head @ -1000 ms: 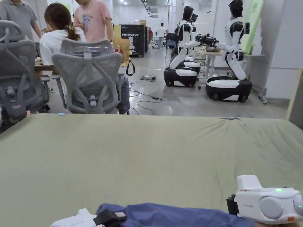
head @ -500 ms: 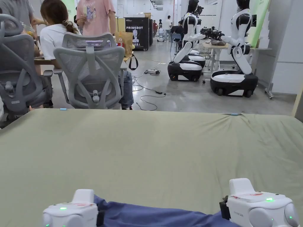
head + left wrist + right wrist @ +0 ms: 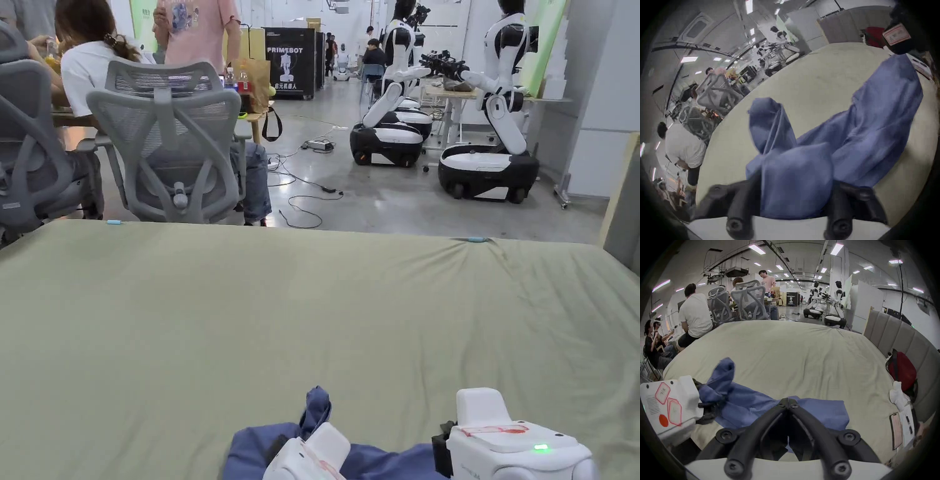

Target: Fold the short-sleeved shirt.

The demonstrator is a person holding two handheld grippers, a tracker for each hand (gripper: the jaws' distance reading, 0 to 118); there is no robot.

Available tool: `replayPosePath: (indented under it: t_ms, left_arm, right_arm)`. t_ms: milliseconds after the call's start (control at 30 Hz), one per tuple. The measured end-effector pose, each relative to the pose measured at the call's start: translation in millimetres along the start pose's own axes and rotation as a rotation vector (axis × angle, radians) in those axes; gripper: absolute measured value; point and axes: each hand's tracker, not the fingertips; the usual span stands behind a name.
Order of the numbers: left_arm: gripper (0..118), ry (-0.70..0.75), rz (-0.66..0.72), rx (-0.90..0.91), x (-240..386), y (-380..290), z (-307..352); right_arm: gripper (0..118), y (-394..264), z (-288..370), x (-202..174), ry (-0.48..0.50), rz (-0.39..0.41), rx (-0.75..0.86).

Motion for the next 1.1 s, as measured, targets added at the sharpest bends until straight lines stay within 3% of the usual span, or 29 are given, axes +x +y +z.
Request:
replayPosePath:
  t_ms: [67, 200, 267, 300, 333, 367, 400, 533, 733, 833, 900, 1000, 1100]
  left_arm:
    - [80, -0.142, 0.143, -0.007, -22, 2, 15]
    - [80, -0.356, 0.589, 0.22, -88, -8, 70]
    - [82, -0.359, 0.782, 0.22, -115, -21, 67]
    - [77, -0.356, 0.846, 0.194, -123, -25, 61]
    - [60, -0.365, 0.883, 0.172, -127, -31, 49]
    - [11, -0.371, 0.917, 0.152, -129, -36, 37]
    - [1, -0.377, 0.941, 0.113, -126, -39, 25]
    - [0, -0.562, 0.947, -0.013, -81, -41, -11]
    - [0, -0.682, 0.889, -0.069, -21, -22, -32]
    - [0, -0.614, 0.814, -0.094, -6, -19, -36]
    - [0, -0.606, 0.879, -0.092, -18, -19, -28]
    - [0, -0.53, 0.822, 0.026, -52, -14, 7]
    - [0, -0.451, 0.905, 0.1, -98, -30, 29]
  right_arm:
    - [0, -1, 1, 5, 0.015, -0.006, 0.011]
    - [0, -3, 1, 17, 0.045, -0.031, 0.024]
    - [0, -4, 0, 23, 0.084, -0.074, 0.035]
    - [0, -5, -1, 26, 0.105, -0.096, 0.041]
    - [0, -5, -1, 28, 0.107, -0.095, 0.041]
    - [0, -5, -2, 29, 0.101, -0.092, 0.039]
    - [0, -5, -3, 27, 0.085, -0.083, 0.037]
    - [0, -6, -5, 27, 0.08, -0.076, 0.032]
    - [0, -8, -6, 30, 0.094, -0.092, 0.022]
    - [0, -8, -5, 23, 0.082, -0.064, 0.016]
    - [0, -7, -7, 18, 0.083, -0.051, 0.006]
    - [0, -5, -11, 7, 0.076, -0.02, -0.021]
    - [0, -4, -15, -3, 0.077, -0.016, -0.035]
